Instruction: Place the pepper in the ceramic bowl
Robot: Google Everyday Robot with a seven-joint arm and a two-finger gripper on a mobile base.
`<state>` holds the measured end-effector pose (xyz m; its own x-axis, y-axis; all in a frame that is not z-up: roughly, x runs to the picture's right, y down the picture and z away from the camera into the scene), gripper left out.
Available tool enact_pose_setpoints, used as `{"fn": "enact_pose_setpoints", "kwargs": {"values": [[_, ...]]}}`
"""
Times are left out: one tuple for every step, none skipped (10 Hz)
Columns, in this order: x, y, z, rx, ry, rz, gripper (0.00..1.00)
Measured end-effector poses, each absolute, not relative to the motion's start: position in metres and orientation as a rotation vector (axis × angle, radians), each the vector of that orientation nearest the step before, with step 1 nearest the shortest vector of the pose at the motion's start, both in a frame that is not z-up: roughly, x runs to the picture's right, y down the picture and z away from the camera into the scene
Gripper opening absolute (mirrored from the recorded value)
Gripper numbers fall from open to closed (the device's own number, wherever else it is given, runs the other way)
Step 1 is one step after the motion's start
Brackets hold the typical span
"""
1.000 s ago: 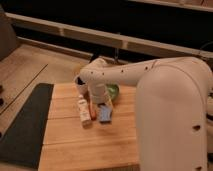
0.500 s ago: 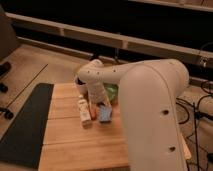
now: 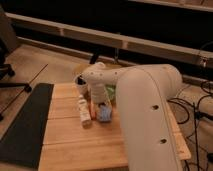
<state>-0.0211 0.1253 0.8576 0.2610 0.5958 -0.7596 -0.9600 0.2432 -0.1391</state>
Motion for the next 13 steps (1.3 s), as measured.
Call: {"fn": "enact_pose_setpoints", "kwargs": {"values": [[-0.023,0.125,0.857,-0.681,0.647,1.168,0.65],[-0.022,0.125,0.857,-0.680,0.647,1.167,0.65],[-0.021,0.125,0.857,-0.674,0.644,1.170,0.65],[-0.020,0.123,0.858,-0.661,0.635,1.187,0.65],[-0.020,0.121,0.859,-0.651,0.621,1.202,0.65],[-0.020,0.120,0.860,-0.645,0.611,1.208,0.65],[-0.021,0.119,0.861,-0.642,0.601,1.207,0.65],[-0.022,0.119,0.862,-0.640,0.596,1.205,0.65],[-0.022,0.119,0.863,-0.639,0.591,1.200,0.65],[-0.023,0.119,0.865,-0.635,0.581,1.185,0.65],[-0.025,0.118,0.867,-0.632,0.573,1.173,0.65],[-0.026,0.117,0.869,-0.631,0.566,1.159,0.65],[-0.030,0.115,0.873,-0.629,0.551,1.132,0.65]]}}
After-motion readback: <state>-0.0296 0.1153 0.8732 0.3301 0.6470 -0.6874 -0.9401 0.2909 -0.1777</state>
